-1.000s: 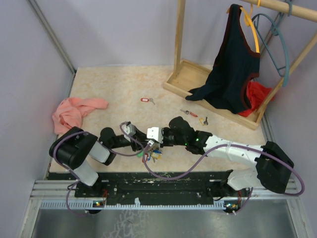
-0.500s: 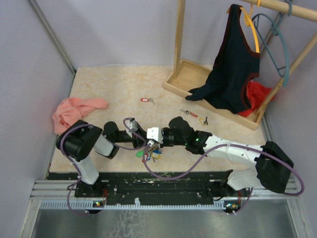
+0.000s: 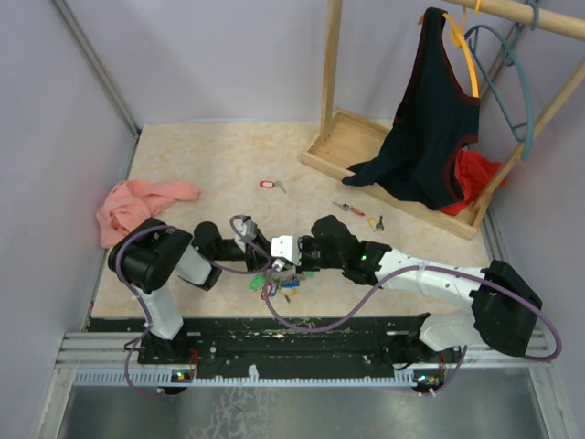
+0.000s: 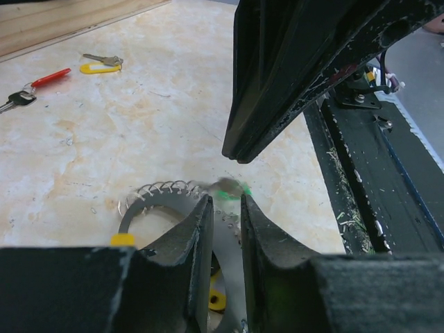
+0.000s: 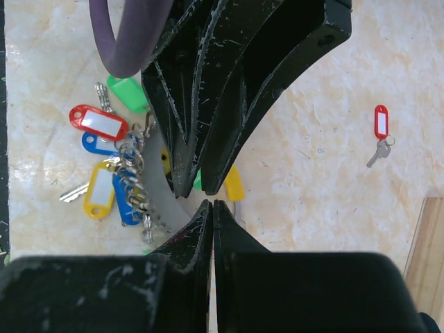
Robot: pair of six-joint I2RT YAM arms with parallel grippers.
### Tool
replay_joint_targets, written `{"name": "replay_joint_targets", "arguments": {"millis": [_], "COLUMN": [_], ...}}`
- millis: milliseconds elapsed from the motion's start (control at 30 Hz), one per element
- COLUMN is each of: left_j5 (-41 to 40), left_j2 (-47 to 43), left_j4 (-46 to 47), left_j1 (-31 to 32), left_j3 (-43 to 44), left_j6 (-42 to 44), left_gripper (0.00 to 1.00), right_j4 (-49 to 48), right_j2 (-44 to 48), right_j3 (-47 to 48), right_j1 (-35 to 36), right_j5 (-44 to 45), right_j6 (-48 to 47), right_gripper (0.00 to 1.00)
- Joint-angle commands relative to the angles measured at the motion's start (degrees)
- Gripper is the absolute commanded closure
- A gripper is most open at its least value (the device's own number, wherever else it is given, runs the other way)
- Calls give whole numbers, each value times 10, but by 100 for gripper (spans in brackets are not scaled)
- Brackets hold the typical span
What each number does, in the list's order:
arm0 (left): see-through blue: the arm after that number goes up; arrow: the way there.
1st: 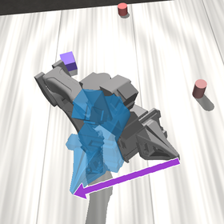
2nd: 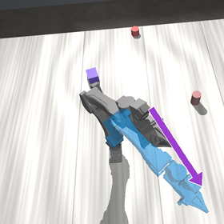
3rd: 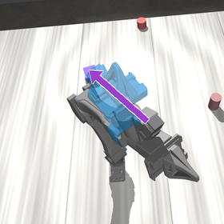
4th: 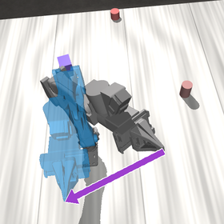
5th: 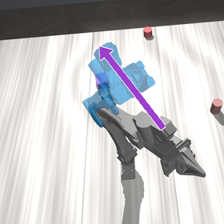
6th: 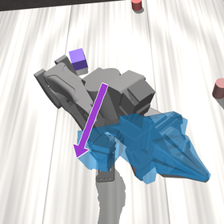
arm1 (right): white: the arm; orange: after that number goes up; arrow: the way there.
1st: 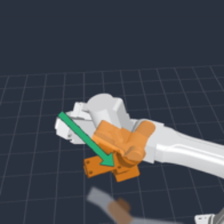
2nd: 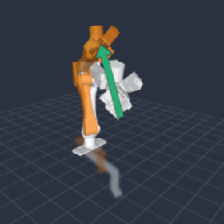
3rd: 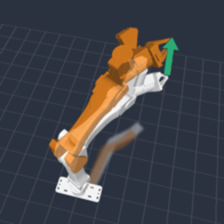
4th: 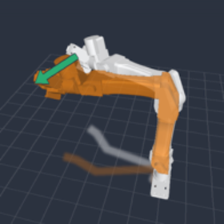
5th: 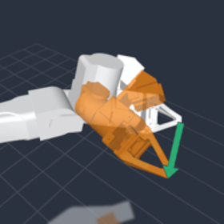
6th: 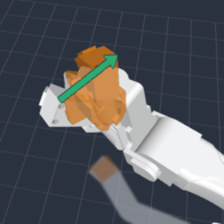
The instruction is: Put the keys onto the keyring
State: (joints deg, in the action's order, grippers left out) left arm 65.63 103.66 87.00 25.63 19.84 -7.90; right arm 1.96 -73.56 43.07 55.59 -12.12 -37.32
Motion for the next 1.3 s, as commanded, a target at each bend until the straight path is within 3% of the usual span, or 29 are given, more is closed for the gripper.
{"name": "replay_joint_targets", "arguments": {"millis": [0,200,367,533,700,933,1267], "left_j5": [13,7,-6,-27,-45,-68,-87], "left_j2": [15,24,18,15,2,-12,-14], "left_j4": [156,156,156,156,156,156,156], "left_j1": [4,8,7,8,10,11,11], "left_j3": [14,17,0,-18,-37,-54,-61], "left_j6": [-1,3,11,13,20,29,39], "left_gripper": [72,71,70,70,69,69,69], "right_j4": [-20,-12,24,100,105,127,142], "right_j2": [5,4,13,25,42,-11,-97], "right_j3": [25,25,12,3,-26,-21,7], "right_j1": [1,1,0,0,0,8,48], "right_j5": [-14,-1,73,93,84,120,232], "right_j6": [2,19,134,285,395,471,508], "right_gripper": [100,100,100,82,74,59,52]}}
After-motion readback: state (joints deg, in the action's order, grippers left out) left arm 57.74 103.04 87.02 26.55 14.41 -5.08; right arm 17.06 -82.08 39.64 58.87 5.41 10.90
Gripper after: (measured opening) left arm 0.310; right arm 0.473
